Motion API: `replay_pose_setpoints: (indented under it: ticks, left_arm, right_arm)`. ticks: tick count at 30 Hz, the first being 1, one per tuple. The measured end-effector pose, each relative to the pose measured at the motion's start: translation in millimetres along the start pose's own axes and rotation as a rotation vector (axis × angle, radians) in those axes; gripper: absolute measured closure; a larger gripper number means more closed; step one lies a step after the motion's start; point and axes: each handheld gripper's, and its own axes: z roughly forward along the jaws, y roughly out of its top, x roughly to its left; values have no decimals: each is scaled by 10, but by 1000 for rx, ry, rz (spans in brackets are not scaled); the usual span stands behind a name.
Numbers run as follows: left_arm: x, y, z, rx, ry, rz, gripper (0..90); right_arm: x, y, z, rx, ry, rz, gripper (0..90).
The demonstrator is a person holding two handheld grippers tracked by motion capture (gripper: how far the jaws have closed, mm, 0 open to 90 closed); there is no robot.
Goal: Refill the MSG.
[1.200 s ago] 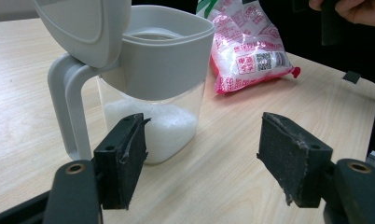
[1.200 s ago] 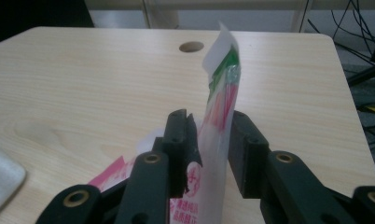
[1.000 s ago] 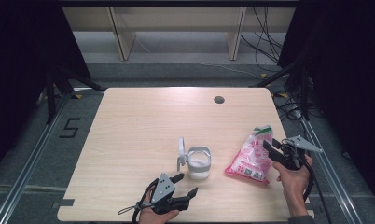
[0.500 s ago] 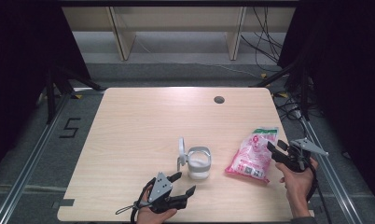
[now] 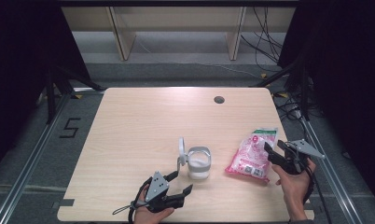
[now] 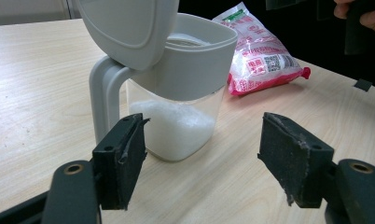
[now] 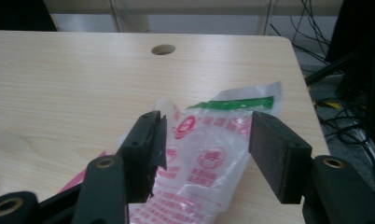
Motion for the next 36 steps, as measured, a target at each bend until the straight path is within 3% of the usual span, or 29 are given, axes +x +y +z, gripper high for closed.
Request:
replay_pose_setpoints:
  ticks: [1,2,3,7,8,9,10,11,12,15,17,18,21,22,23,24,26,29,30,32,35,36]
  left_arm:
    - [7,3,1,-5,-4,-2,308]
    - [9,6,-4,-5,-2,-3,308]
    - [10,7,-12,0,5,-2,309]
    - [20,6,-14,5,8,2,309]
    - [20,13,-11,-1,5,-5,310]
    - [27,21,-10,-1,4,-1,310]
    - [32,23,-13,0,9,2,311]
    - [41,21,-9,-7,9,-5,311]
    - [51,22,-19,1,17,-7,311]
    - [82,23,-24,-13,19,-13,309]
    - [93,36,-48,-11,28,-17,309]
    - [102,37,-49,-19,26,-20,309]
    - [131,49,-73,-15,41,-19,309]
    - [140,49,-70,-28,33,-28,309]
    - [149,56,-83,-25,45,-23,309]
    - [161,61,-88,-25,44,-25,310]
    - [186,70,-94,-32,46,-24,312]
    - [214,84,-117,-23,61,-11,323]
    - [225,85,-126,-23,66,-11,324]
    - [259,95,-153,-19,75,-4,329]
    - [298,114,-174,-28,91,-4,333]
    - [307,117,-174,-34,95,-10,333]
  right_arm:
    - [73,-5,-15,10,1,29,443]
    - [75,-4,-9,9,19,-14,440]
    - [101,-3,-12,15,21,-22,436]
    - [251,-12,-22,30,50,1,404]
    - [259,-17,-19,30,51,-24,402]
    - [287,-28,-14,32,82,-44,388]
    - [333,-37,-25,40,89,-25,380]
    - [335,-37,-25,40,105,-43,376]
    - [379,-48,-33,40,94,-30,370]
    - [395,-50,-34,23,111,-55,358]
    - [479,-78,-60,36,132,-21,340]
    - [491,-95,-64,46,153,-51,327]
    - [519,-125,-37,32,167,-63,302]
    - [562,-146,-62,53,174,-31,271]
    - [582,-147,-82,82,182,-30,273]
    - [568,-154,-62,62,188,-73,273]
    - [597,-155,-84,67,193,-95,272]
    - [664,-169,-112,56,198,-93,261]
    - [697,-175,-128,74,205,-76,257]
    - [714,-182,-127,82,222,-104,254]
    - [781,-213,-140,101,235,-84,253]
    - [788,-218,-140,114,238,-98,253]
